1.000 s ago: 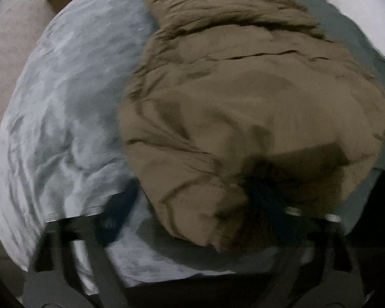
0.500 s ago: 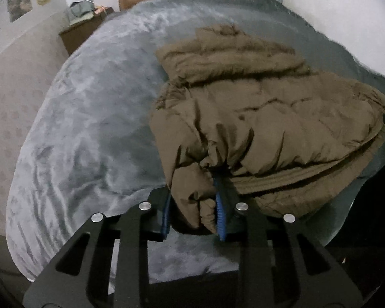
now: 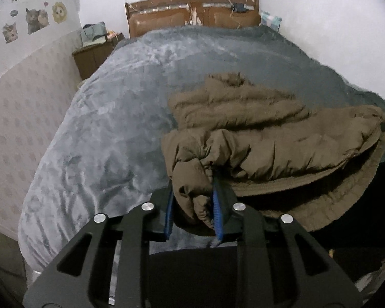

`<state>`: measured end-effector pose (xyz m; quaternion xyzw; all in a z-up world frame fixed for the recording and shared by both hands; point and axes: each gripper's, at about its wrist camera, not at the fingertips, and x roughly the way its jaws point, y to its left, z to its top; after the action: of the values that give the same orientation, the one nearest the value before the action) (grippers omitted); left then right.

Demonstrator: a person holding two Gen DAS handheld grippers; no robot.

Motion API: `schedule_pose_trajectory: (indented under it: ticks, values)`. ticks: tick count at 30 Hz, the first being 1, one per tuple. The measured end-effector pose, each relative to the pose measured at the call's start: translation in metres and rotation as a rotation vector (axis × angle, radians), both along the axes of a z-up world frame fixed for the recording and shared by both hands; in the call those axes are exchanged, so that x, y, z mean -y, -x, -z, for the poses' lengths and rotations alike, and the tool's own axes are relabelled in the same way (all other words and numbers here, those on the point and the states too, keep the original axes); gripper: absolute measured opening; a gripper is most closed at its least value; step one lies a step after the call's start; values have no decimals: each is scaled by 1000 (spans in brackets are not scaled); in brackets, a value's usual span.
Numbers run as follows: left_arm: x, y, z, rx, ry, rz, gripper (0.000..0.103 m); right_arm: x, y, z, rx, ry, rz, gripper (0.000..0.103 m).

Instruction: Fold large clothes

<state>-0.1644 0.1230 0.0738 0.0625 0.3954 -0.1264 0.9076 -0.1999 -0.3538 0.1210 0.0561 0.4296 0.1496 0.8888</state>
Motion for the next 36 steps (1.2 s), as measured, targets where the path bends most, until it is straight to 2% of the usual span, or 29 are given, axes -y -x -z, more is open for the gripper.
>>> schedule_pose_trajectory:
  ticks: [3,8,13,17,21,23,25,27,30,31,32,33,34,35,36]
  values:
    - [1,-8,-11,29,7,-1,23,-1,-12,-6,32,-19,24,19]
    - [10,-52,-21,94,10,-44,23,1,-54,-19,109,-52,107,19]
    - [19,-126,-29,125,49,-91,23,2,-126,-24,156,-83,179,19]
    - [24,-191,-27,126,67,-135,24,18,-194,-12,152,-160,318,20]
    - [25,-257,-7,80,84,-172,25,23,-265,16,92,-163,376,20]
    - [27,-286,13,50,66,-191,26,21,-296,33,57,-139,377,20]
    - [24,-309,35,20,82,-199,29,18,-319,52,29,-97,382,21]
    - [22,-334,63,-3,81,-219,40,19,-338,72,17,-75,384,21]
    - [19,-347,94,-15,55,-255,56,22,-361,100,9,-66,386,27]
    - [18,-352,102,-28,60,-255,58,21,-362,108,8,-59,381,32]
    - [16,-356,105,-27,74,-257,66,22,-368,116,2,-48,379,38]
    - [9,-357,104,-16,91,-274,79,24,-369,120,2,-49,378,42]
    - [5,-357,102,0,102,-292,85,28,-370,121,12,-59,383,49]
    - [-2,-356,97,22,118,-312,93,33,-370,119,30,-75,398,60]
    - [-9,-353,93,44,138,-326,94,37,-367,117,49,-93,407,70]
